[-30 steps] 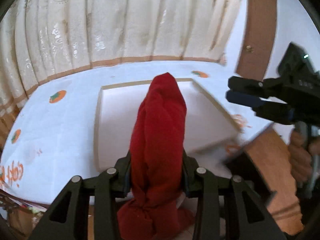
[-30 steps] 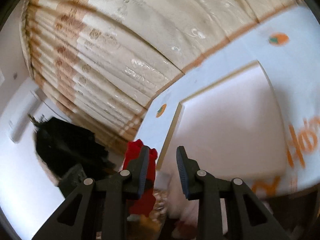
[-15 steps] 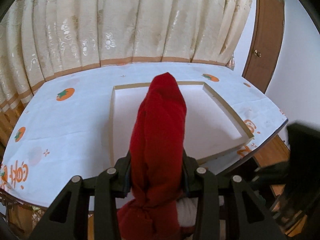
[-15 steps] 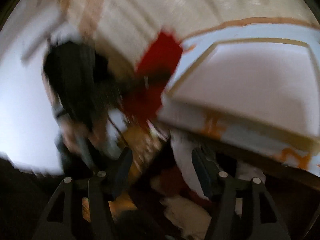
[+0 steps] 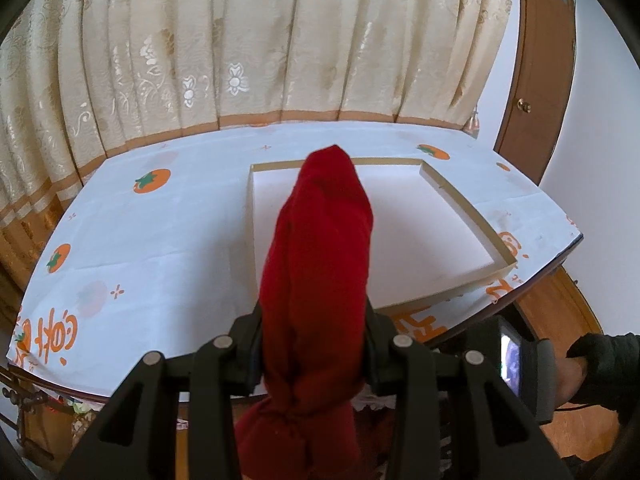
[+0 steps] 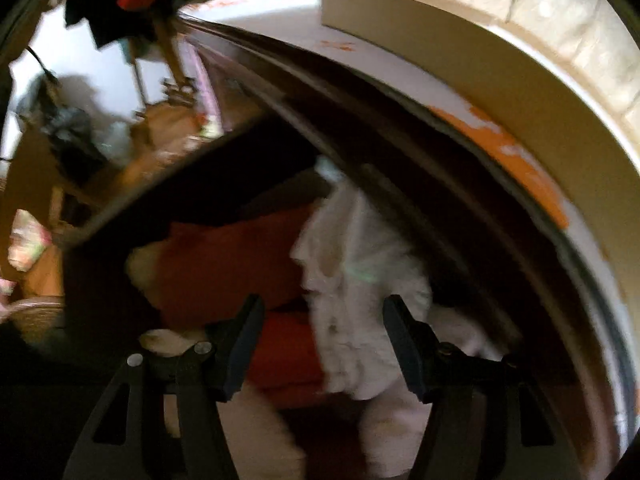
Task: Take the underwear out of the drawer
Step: 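Carry the red cloth over the white tray with the left tool while the right tool swings away, then bring the beige garment beside the red cloth with the right tool while the left holds it, then open both tools to drop the red cloth and beige garment into the tray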
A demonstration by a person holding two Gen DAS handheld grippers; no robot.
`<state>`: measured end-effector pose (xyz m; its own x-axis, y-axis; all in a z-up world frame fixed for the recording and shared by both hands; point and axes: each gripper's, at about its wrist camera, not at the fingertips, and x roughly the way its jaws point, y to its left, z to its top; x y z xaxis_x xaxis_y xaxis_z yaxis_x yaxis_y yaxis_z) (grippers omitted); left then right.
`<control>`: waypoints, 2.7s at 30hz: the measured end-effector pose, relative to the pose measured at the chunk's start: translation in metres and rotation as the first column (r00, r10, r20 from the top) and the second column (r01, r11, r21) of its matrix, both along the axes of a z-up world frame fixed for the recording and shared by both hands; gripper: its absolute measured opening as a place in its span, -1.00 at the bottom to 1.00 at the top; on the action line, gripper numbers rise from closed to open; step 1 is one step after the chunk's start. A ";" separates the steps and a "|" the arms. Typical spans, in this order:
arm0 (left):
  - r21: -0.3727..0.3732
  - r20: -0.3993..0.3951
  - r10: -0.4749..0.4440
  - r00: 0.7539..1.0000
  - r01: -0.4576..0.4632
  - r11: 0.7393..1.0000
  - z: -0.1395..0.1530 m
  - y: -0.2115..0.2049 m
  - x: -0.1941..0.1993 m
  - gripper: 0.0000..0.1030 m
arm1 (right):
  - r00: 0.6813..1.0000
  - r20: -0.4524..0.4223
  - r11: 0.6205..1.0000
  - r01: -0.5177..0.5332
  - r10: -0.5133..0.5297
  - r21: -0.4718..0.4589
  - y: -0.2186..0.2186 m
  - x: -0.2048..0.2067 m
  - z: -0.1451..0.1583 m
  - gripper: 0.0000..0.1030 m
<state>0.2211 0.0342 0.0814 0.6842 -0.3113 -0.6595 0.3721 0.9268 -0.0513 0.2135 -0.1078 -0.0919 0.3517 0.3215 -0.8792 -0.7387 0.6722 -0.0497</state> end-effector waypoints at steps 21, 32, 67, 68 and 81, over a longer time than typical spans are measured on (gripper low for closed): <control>-0.003 0.009 0.030 0.999 -0.030 1.000 0.003 0.010 -0.003 -0.27 | 1.000 0.009 0.999 0.009 -0.008 -0.045 -0.008 0.002 -0.015 -0.44; -0.012 0.002 0.056 0.998 -0.056 0.998 0.002 0.018 -0.009 -0.27 | 0.972 -0.230 0.920 0.127 -0.041 0.370 -0.060 -0.051 0.076 -0.46; 0.080 -0.150 0.107 0.983 -0.096 0.992 -0.038 -0.044 0.201 -0.26 | 0.804 -0.291 0.634 0.590 -0.518 0.501 -0.087 0.216 0.113 -0.44; 0.095 -0.155 0.114 0.981 -0.100 0.990 -0.041 -0.046 0.203 -0.20 | 0.805 -0.294 0.632 0.589 -0.516 0.503 -0.085 0.220 0.112 -0.44; 0.234 0.013 0.180 0.984 -0.178 0.956 -0.012 -0.061 0.180 0.82 | 0.792 -0.376 0.525 0.604 -0.482 0.599 -0.109 0.194 0.119 0.20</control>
<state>0.4009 -0.0270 0.0693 0.7089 -0.0215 -0.7050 0.1998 0.9647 0.1716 0.4080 -0.2171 0.0269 0.5531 0.6159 -0.5610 -0.1742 0.7440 0.6451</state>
